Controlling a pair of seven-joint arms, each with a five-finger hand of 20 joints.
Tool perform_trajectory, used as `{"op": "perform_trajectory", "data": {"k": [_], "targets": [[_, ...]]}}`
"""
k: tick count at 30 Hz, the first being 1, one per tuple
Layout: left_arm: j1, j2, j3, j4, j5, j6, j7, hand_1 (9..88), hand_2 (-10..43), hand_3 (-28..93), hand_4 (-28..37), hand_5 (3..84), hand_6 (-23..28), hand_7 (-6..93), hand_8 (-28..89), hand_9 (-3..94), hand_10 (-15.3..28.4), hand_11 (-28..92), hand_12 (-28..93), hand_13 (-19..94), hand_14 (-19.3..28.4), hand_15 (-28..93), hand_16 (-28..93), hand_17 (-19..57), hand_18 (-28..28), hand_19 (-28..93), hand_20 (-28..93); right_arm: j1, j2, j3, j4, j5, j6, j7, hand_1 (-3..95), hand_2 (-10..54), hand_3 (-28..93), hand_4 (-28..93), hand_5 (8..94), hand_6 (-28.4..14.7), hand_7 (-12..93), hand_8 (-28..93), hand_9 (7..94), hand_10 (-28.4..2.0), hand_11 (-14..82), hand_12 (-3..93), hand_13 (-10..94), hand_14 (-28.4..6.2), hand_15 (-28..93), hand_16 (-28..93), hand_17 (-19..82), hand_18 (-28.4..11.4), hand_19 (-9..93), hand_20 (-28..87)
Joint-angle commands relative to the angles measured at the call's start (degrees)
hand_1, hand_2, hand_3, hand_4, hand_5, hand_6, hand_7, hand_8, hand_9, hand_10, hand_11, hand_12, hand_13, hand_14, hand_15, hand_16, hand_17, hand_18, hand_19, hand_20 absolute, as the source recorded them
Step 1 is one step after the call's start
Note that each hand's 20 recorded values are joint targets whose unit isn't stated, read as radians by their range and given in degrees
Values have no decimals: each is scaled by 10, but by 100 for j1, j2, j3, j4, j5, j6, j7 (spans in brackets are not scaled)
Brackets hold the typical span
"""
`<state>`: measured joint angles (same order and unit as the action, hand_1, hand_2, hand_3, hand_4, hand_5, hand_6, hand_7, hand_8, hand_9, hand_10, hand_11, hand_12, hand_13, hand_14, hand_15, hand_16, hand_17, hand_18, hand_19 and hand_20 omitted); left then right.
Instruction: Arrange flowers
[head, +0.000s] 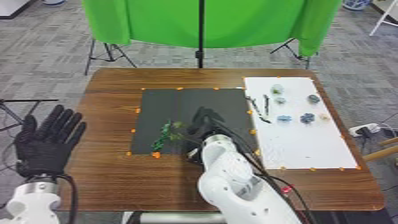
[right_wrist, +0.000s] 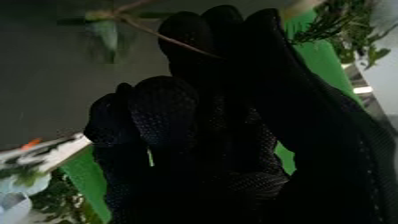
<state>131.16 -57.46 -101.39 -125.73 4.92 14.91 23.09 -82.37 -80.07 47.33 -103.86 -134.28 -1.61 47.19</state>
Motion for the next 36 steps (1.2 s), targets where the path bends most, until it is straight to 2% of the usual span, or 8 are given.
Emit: {"op": "perform_trajectory", "data": {"k": [1, 11, 14, 22, 27, 29, 32, 36], "targets": [[-285, 106, 159, 130, 27, 66, -249, 279, 123, 687, -283, 508, 93, 92, -87, 460, 141, 170, 110, 398, 139, 282, -34, -35, 143, 348, 147, 45, -296, -31, 331, -213, 60, 155, 563, -95, 700, -269, 751, -64, 276, 69, 763, -168, 294, 426, 690, -140, 757, 305, 368, -282, 930, 433], [-205, 57, 80, 161, -9, 19, -176, 282, 124, 687, -283, 509, 92, 94, -87, 461, 141, 172, 111, 400, 138, 283, -34, -35, 143, 349, 147, -46, -125, 3, 176, -2, 175, 296, 491, -95, 728, -264, 692, -78, 233, 8, 684, -200, 388, 306, 671, -148, 759, 299, 363, -284, 932, 423], [-206, 44, 77, 165, -10, -1, -165, 280, 122, 687, -283, 509, 92, 94, -87, 461, 142, 172, 111, 400, 137, 283, -34, -35, 143, 349, 147, -71, -66, 39, 37, 163, 168, 326, 461, -95, 754, -255, 681, -74, 196, -106, 677, -205, 418, 264, 672, -150, 760, 299, 364, -284, 932, 423], [-133, -44, 50, 143, -22, -53, -69, 278, 120, 688, -283, 509, 92, 95, -87, 460, 141, 173, 111, 398, 138, 284, -34, -35, 143, 347, 147, -140, 279, 175, -412, 283, 269, 250, 441, -95, 745, -248, 634, -89, 95, -103, 687, -205, 447, 270, 680, -151, 776, 307, 374, -284, 932, 444], [88, -149, -69, 74, -39, -35, 10, 278, 120, 689, -283, 510, 92, 96, -87, 460, 141, 174, 112, 398, 139, 284, -33, -35, 143, 347, 148, -566, 754, 532, -977, 474, 211, 239, 430, -95, 741, -244, 624, -91, 86, -97, 687, -206, 448, 271, 680, -152, 777, 311, 375, -284, 932, 445], [149, -178, -100, 52, -30, -25, 18, 278, 120, 689, -283, 510, 93, 95, -88, 460, 141, 174, 112, 398, 139, 283, -34, -35, 143, 348, 148, -778, 956, 633, -1187, 500, 163, 258, 428, -95, 740, -241, 629, -90, 87, -95, 688, -206, 448, 271, 680, -152, 776, 312, 375, -284, 932, 446], [290, -195, -168, 13, -57, -23, 66, 277, 120, 689, -283, 509, 93, 95, -87, 460, 141, 174, 112, 398, 139, 284, -34, -35, 143, 347, 148, -880, 1074, 718, -1402, 1023, -340, 379, 427, -95, 739, -236, 682, -80, 114, -94, 699, -206, 446, 271, 682, -155, 775, 311, 373, -284, 932, 445], [277, -197, -140, 20, -43, -53, 32, 277, 120, 688, -283, 510, 93, 96, -87, 459, 140, 175, 112, 398, 138, 284, -34, -35, 143, 347, 148, -932, 1164, 554, -1430, 1079, -458, 321, 425, -80, 730, -230, 726, -71, 141, -99, 717, -205, 440, 272, 687, -156, 770, 309, 372, -284, 932, 440]]}}
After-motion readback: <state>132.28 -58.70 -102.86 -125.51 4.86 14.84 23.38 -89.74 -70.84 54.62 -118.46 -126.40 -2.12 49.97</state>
